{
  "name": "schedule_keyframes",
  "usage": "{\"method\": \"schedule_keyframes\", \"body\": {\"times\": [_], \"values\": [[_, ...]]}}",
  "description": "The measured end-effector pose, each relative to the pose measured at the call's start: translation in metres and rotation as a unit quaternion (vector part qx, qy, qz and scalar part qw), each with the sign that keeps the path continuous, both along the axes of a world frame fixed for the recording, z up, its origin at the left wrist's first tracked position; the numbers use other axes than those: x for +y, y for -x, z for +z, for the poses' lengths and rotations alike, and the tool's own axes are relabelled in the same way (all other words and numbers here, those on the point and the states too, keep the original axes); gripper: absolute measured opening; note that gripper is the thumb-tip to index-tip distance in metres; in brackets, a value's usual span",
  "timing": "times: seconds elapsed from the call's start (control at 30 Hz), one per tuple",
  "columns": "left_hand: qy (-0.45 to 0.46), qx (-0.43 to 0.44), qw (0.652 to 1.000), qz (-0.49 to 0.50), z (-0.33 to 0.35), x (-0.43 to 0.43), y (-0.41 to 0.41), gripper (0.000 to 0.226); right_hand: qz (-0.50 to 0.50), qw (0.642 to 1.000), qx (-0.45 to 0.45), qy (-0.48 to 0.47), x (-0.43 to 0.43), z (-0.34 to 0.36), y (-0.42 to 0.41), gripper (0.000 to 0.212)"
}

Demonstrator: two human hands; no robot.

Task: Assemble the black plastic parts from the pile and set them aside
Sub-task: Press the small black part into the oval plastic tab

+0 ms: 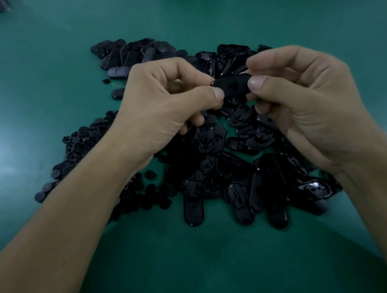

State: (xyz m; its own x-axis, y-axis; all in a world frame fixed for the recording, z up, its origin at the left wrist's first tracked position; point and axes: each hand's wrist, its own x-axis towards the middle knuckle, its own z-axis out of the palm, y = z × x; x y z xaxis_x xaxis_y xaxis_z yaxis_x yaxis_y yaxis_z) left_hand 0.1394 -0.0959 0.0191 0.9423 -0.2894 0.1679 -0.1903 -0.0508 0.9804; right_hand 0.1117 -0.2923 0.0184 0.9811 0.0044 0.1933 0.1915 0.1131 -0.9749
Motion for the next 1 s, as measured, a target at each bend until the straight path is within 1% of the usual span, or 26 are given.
{"method": "schedule_keyframes", "body": {"times": [0.17,0.3,0.5,0.87,1.0], "values": [[0.020,0.016,1.000,0.004,-0.0003,0.0000,-0.0010,0.010,0.015,0.999,0.023,-0.040,0.0006,0.0011,0.0010,0.017],[0.040,0.035,0.999,0.006,-0.0012,0.0000,-0.0024,0.012,0.034,0.997,0.028,-0.064,0.0024,0.0021,0.0021,0.017],[0.040,0.025,0.999,0.007,-0.0014,0.0008,-0.0040,0.012,0.036,0.996,0.028,-0.074,0.0033,0.0015,0.0014,0.017],[0.040,0.041,0.998,0.010,-0.0002,0.0011,-0.0033,0.010,0.039,0.995,0.041,-0.086,0.0040,0.0024,0.0032,0.012],[0.013,0.040,0.999,0.011,-0.0012,0.0013,-0.0037,0.010,0.041,0.995,0.040,-0.080,0.0052,0.0012,0.0047,0.013]]}}
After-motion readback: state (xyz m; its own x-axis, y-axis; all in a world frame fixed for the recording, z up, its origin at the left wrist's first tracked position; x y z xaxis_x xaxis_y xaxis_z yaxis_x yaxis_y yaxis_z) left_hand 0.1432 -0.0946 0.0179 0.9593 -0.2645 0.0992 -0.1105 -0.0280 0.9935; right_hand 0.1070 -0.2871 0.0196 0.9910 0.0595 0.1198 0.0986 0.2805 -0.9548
